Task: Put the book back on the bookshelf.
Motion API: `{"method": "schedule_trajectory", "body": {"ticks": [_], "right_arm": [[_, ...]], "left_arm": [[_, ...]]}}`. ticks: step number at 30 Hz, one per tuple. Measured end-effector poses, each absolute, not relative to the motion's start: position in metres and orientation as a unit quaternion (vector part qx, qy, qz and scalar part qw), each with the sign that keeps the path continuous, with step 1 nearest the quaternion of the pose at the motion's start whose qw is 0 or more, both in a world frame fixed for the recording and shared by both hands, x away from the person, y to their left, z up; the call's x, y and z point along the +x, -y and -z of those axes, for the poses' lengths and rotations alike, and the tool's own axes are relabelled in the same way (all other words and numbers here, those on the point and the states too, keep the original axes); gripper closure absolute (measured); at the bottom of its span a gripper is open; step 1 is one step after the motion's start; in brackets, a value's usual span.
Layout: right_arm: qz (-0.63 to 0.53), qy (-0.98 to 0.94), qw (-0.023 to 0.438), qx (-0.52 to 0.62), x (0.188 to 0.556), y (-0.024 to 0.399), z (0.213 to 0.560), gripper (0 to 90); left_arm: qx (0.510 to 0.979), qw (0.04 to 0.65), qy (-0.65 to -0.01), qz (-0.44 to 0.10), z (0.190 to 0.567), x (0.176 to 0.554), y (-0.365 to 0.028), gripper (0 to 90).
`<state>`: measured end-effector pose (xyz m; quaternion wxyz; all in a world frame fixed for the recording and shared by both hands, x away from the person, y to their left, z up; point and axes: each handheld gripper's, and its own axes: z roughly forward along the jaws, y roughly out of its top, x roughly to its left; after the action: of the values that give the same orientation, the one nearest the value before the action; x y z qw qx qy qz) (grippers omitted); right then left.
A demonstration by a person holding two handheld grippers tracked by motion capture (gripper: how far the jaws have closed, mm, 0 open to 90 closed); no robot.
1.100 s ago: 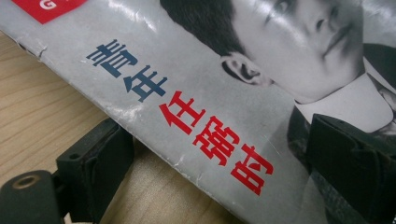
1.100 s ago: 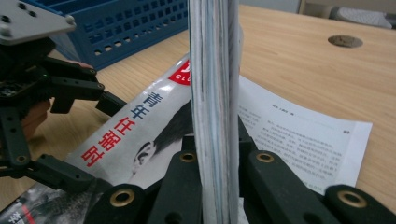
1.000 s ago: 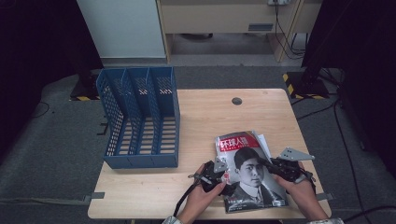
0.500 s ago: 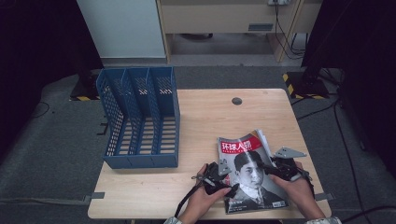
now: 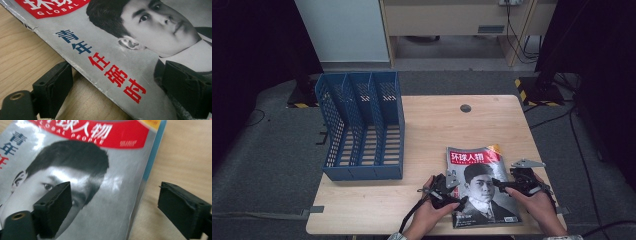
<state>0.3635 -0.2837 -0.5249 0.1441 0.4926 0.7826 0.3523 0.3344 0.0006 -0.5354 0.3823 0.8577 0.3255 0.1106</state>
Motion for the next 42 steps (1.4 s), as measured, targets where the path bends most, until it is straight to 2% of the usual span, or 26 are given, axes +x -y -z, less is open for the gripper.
{"method": "schedule_trajectory", "body": {"ticks": [1,4,5,10,11,13,19,30,33,42], "right_arm": [[-0.352,-0.783,0.144,0.493,0.364,0.284,0.525,11.2],[-0.349,-0.786,0.126,0.495,0.364,0.284,0.526,22.3],[-0.349,-0.786,0.126,0.495,0.364,0.284,0.526,22.3],[-0.334,-0.796,0.146,0.483,0.358,0.284,0.525,33.8],[-0.334,-0.796,0.146,0.483,0.358,0.284,0.525,33.8],[-0.333,-0.794,0.155,0.485,0.356,0.284,0.524,41.6],[-0.339,-0.794,0.154,0.481,0.356,0.281,0.523,49.4],[-0.347,-0.798,0.143,0.471,0.355,0.274,0.525,51.0],[-0.354,-0.799,0.14,0.465,0.357,0.274,0.526,49.9],[-0.366,-0.804,0.141,0.447,0.355,0.262,0.529,44.4]], "left_arm": [[0.858,0.382,-0.325,-0.111,0.535,0.334,-0.001,9.9],[0.856,0.385,-0.327,-0.112,0.535,0.336,-0.002,12.5],[0.856,0.385,-0.327,-0.112,0.535,0.336,-0.002,13.5],[0.85,0.388,-0.335,-0.118,0.535,0.336,-0.003,18.3],[0.85,0.388,-0.335,-0.118,0.535,0.336,-0.003,19.7],[0.848,0.39,-0.338,-0.12,0.535,0.337,-0.004,22.6],[0.842,0.4,-0.344,-0.114,0.534,0.343,-0.011,32.7],[0.828,0.406,-0.371,-0.11,0.532,0.35,-0.023,45.6],[0.825,0.413,-0.369,-0.114,0.53,0.349,-0.025,51.5],[0.829,0.421,-0.35,-0.114,0.519,0.351,-0.024,49.8]]}}
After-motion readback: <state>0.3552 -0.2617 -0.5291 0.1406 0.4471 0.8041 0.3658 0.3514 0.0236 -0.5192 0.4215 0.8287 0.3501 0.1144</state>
